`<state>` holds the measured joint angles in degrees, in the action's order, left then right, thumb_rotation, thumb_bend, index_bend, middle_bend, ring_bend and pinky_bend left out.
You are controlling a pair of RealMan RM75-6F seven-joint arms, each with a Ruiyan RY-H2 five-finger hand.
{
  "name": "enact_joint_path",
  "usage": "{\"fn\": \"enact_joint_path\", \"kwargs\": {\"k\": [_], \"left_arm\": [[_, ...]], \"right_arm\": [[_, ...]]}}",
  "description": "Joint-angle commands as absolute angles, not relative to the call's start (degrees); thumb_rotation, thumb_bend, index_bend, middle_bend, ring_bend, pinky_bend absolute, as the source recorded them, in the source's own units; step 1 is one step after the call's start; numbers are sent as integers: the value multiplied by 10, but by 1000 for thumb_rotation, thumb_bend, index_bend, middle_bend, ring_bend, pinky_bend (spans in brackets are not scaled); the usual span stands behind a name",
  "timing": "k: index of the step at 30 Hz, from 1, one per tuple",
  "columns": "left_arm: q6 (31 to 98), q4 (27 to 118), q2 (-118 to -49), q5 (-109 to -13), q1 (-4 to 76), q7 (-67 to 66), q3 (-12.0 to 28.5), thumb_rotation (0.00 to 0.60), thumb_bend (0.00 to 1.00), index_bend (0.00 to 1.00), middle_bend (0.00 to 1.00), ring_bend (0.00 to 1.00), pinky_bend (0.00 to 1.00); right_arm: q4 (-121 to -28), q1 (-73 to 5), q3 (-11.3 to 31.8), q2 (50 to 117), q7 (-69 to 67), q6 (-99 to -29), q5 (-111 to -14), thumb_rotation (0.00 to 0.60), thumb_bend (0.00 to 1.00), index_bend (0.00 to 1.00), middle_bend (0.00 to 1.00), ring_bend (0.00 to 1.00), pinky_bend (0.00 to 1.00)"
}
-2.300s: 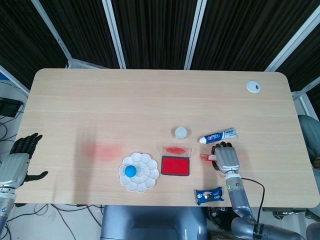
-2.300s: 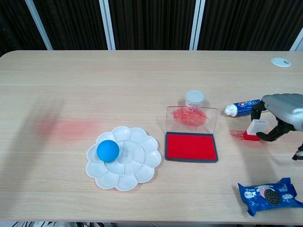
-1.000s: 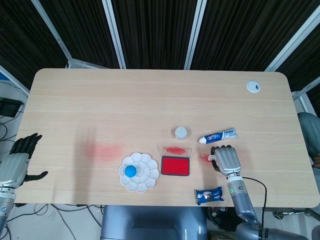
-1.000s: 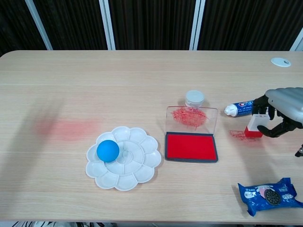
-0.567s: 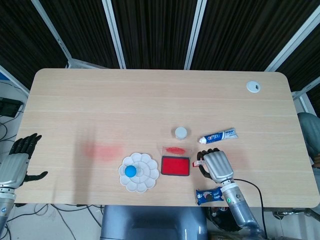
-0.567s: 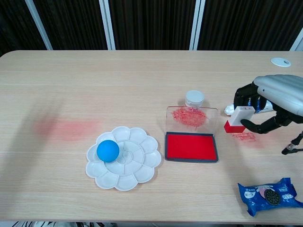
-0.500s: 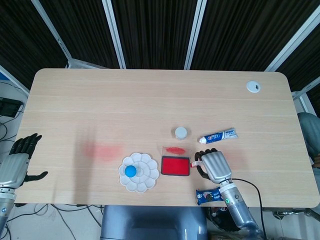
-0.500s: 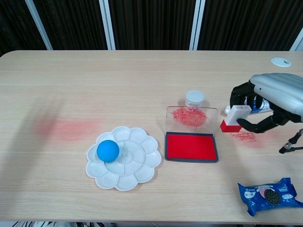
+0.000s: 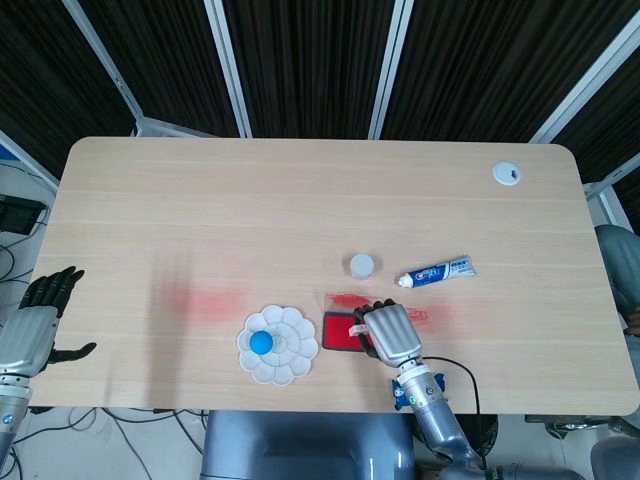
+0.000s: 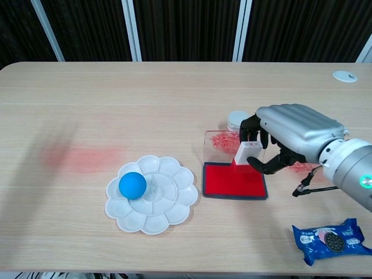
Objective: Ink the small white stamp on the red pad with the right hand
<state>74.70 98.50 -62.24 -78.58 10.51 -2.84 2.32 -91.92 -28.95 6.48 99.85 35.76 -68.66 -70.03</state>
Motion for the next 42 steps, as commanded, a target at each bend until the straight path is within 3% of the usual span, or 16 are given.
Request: {"fn": "enact_joint_path", "kwargs": {"k": [1, 16, 42], "left_arm": [[745, 985, -622, -785, 106, -27, 24, 600, 0, 0, 0, 0, 0], [738, 987, -618, -780, 108, -22, 24, 600, 0, 0, 0, 0, 0], [734, 990, -616, -775, 110, -16, 24, 600, 0, 0, 0, 0, 0]], "right_arm": [[-888, -294, 65, 1023, 352, -683, -699, 600, 618, 750, 595, 474, 437], [-813, -300, 70, 1080, 334, -676, -696, 600, 619, 755, 598, 475, 437], [-770, -296, 65, 1105, 354, -666, -683, 600, 626, 768, 608, 475, 437]]}}
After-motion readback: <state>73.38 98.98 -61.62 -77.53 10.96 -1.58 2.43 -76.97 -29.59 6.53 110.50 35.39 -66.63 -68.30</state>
